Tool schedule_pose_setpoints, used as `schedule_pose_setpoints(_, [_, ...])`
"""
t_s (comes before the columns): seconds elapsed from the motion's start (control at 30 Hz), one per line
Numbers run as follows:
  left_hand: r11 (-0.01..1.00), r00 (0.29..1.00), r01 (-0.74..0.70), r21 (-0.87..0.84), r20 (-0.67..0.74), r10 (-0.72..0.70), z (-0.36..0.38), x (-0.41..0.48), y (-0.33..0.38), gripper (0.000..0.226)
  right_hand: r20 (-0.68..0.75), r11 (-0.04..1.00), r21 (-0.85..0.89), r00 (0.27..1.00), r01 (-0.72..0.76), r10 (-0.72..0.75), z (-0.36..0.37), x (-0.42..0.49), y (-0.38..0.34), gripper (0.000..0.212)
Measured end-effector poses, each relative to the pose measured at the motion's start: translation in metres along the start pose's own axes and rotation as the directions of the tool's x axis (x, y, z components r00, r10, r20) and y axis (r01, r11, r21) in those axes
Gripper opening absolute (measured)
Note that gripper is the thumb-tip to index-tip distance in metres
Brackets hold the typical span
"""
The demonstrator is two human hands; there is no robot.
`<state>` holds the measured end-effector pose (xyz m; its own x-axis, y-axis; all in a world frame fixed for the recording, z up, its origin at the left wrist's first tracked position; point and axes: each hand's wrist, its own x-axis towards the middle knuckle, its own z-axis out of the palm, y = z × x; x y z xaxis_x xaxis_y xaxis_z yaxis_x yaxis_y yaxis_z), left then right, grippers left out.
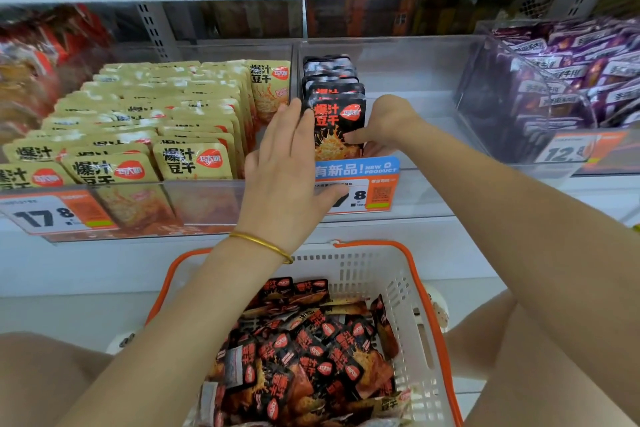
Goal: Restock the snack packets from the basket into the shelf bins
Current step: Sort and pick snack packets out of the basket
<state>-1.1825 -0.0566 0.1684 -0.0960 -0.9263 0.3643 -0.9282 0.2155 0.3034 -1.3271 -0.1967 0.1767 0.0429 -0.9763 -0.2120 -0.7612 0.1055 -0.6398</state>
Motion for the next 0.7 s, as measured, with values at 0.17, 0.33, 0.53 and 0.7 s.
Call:
schedule_pose_setpoints(0.17, [1.000,0.999,-0.019,0.001,-0.039,0.019,0.003,-0.002,0.001,0.091,-0.004,0.999,-0.001,0.999,-0.045,0.045,-0.011,-0.006,0.003,0.033])
schedule_pose_setpoints(0.33, [0.984,0.946,-0.174,-0.034,-0.283,0.158,0.008,-0.021,-0.001,0.068,-0.270,0.982,-0.035,0.944,0.185,-0.187,-0.039,-0.062,-0.004,0.035])
schedule_pose_setpoints(0.53, [0.944,0.939,-0.283,-0.173,-0.249,0.236,0.042,-0.089,-0.012,0.041,0.032,0.936,0.234,0.961,0.261,-0.276,0.003,-0.171,0.028,0.036])
schedule_pose_setpoints(0.7, [0.981,0.978,-0.153,-0.118,0.128,0.168,0.095,-0.115,-0.048,0.040,0.458,0.999,-0.032,0.888,-0.021,0.034,0.109,-0.115,0.101,0.022])
